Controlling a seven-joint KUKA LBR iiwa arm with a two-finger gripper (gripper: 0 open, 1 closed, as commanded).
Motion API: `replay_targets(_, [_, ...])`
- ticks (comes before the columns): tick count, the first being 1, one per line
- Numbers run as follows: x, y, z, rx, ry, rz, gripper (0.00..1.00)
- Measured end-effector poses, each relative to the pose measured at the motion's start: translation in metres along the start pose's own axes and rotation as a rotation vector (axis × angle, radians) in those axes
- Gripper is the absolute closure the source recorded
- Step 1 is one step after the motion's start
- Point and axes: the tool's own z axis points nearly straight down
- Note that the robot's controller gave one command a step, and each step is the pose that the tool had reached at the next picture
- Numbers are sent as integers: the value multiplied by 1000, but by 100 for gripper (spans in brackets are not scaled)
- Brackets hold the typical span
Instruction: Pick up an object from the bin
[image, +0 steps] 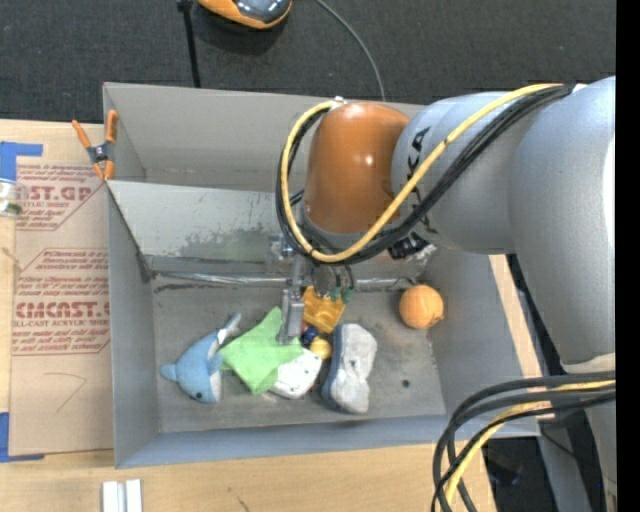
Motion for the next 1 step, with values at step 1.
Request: replay_targets(1, [21,12,46,-1,-4,-237,0])
